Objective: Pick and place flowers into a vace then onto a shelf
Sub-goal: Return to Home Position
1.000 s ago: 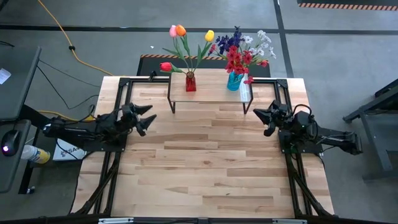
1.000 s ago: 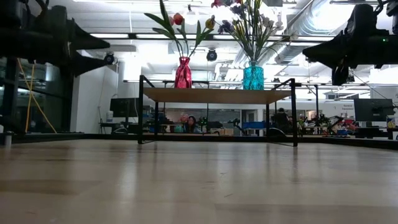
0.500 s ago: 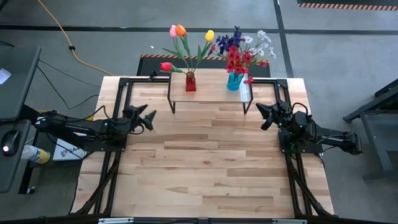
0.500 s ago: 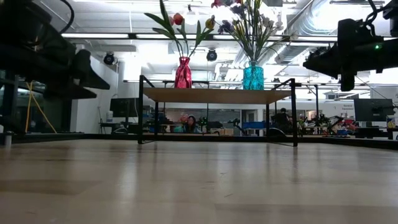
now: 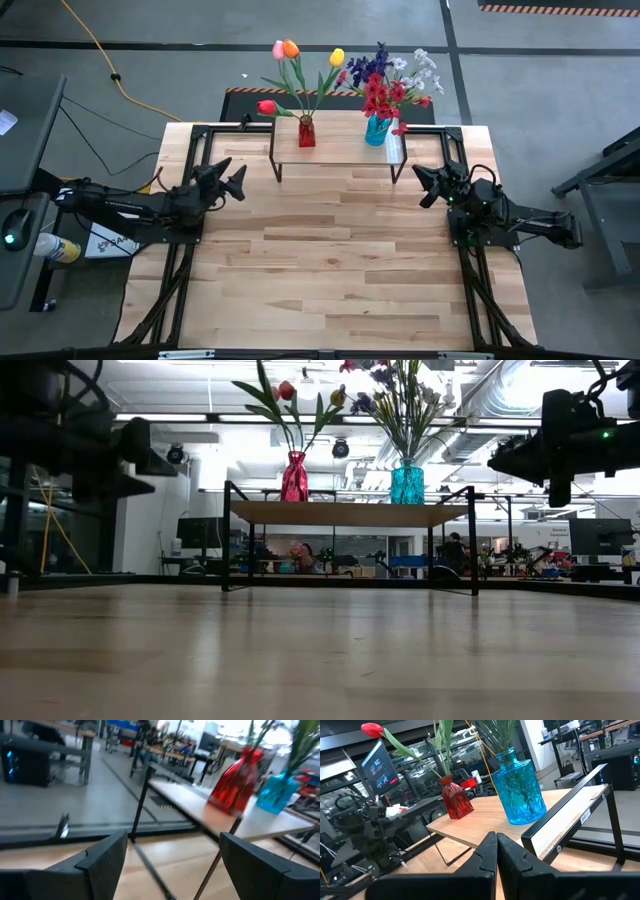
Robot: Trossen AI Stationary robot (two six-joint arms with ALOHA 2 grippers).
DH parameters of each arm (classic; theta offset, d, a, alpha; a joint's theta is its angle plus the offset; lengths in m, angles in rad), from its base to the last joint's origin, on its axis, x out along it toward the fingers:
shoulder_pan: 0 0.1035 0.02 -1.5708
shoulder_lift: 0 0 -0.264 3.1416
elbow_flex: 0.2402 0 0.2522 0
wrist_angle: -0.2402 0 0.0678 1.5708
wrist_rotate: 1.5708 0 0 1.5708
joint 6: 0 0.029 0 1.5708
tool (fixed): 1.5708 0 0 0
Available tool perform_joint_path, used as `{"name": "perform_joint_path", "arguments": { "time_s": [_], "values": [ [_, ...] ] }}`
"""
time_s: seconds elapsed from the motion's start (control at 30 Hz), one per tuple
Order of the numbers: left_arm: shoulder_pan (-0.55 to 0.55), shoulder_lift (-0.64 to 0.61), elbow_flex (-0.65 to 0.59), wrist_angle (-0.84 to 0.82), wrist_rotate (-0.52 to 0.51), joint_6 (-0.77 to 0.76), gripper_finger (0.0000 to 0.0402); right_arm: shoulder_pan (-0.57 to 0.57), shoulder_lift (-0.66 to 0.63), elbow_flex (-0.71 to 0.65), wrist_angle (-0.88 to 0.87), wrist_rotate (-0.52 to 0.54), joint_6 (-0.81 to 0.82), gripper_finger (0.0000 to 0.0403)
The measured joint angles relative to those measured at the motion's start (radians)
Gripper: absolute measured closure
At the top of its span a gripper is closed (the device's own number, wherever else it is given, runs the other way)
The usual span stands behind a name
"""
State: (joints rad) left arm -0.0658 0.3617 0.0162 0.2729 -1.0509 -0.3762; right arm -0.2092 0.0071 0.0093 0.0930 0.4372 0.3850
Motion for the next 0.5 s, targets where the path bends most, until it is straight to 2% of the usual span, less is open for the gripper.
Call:
{"name": "perform_joint_path", "arguments": {
  "time_s": [0.13,0.23,0.5],
  "values": [
    [0.000,0.000,0.000,0.104,0.069,0.121,0.0055,0.000,0.000,0.000,0.001,0.001,-0.004,0.0403],
    [0.000,-0.001,0.000,0.158,0.179,0.189,0.0055,0.000,0.000,0.000,0.001,-0.001,-0.009,0.0403],
    [0.000,0.000,-0.005,0.215,0.495,0.188,0.0055,0.000,0.000,0.000,0.001,-0.028,-0.023,0.0403]
  ]
}}
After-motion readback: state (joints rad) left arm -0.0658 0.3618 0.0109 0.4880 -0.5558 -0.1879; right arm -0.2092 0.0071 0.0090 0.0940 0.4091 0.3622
